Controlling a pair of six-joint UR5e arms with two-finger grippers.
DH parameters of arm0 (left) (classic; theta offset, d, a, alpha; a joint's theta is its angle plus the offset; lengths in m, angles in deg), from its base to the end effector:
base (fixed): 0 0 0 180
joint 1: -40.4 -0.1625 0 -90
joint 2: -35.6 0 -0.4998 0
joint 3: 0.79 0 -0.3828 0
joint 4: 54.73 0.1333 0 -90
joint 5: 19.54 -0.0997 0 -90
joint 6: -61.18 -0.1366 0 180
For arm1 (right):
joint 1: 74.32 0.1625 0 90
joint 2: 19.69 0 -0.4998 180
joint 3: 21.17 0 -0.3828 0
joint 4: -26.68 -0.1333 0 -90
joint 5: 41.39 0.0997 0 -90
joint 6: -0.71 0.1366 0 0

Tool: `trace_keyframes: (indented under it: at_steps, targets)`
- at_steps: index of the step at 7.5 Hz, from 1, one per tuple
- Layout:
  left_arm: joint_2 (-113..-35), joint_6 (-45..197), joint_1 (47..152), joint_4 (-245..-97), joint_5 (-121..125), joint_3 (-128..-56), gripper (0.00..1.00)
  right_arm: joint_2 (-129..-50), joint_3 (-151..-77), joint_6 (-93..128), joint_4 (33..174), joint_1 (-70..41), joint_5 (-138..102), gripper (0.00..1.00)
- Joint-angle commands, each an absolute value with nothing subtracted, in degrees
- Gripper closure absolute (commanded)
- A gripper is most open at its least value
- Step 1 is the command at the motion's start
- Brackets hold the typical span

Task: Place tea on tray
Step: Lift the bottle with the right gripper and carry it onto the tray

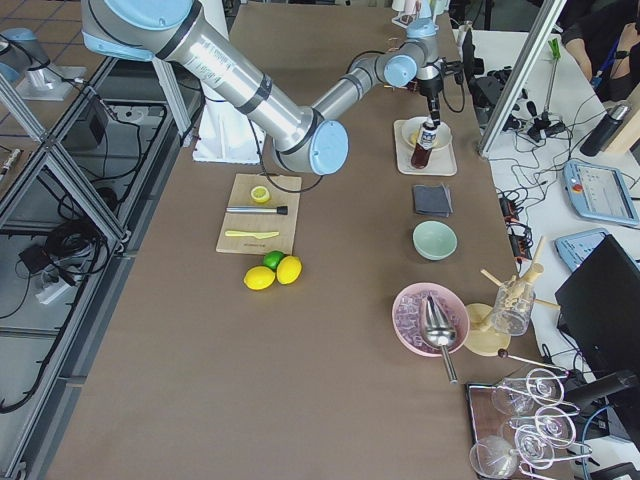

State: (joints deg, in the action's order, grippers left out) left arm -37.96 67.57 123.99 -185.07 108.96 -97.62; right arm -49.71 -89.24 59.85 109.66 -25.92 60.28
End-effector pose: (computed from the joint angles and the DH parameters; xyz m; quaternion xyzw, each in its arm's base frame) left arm -0.0060 -0.3793 0.7467 0.2132 0.3438 0.0875 0.9103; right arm -0.5181 -0.7427 0.2005 0.1709 -0.3535 0.1016 0.9141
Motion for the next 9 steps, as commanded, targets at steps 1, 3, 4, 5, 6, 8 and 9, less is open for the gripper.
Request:
trace_keyframes:
  at_steps: [1,3,4,5,6,8,9]
  targets:
    - [-38.0,67.5,124.0,-185.1,109.0,-97.6,0.00,-50.3,-89.2,59.8,108.6,-26.2,60.1,1.00]
    - [-38.0,67.5,124.0,-185.1,109.0,-97.7,0.00,-50.3,-89.3,59.6,108.5,-26.2,60.0,0.69]
    - [-38.0,67.5,124.1,-185.2,109.0,-97.7,0.00,-50.3,-89.4,59.3,108.5,-26.6,59.8,0.01]
    - [-38.0,67.5,124.1,-185.4,109.0,-97.6,0.00,-50.3,-89.5,59.4,108.5,-26.5,59.9,0.01]
    - [-38.0,67.5,124.1,-185.5,109.0,-97.5,0.00,-50.0,-89.7,59.0,108.6,-25.9,60.5,0.00]
    - [-38.0,67.5,124.1,-185.4,109.1,-97.5,0.00,-49.8,-91.9,58.8,110.0,-22.7,67.9,0.00]
    - [-38.0,67.5,124.1,-185.5,109.1,-97.6,0.00,-50.9,-95.4,57.8,114.3,-20.1,72.7,0.00]
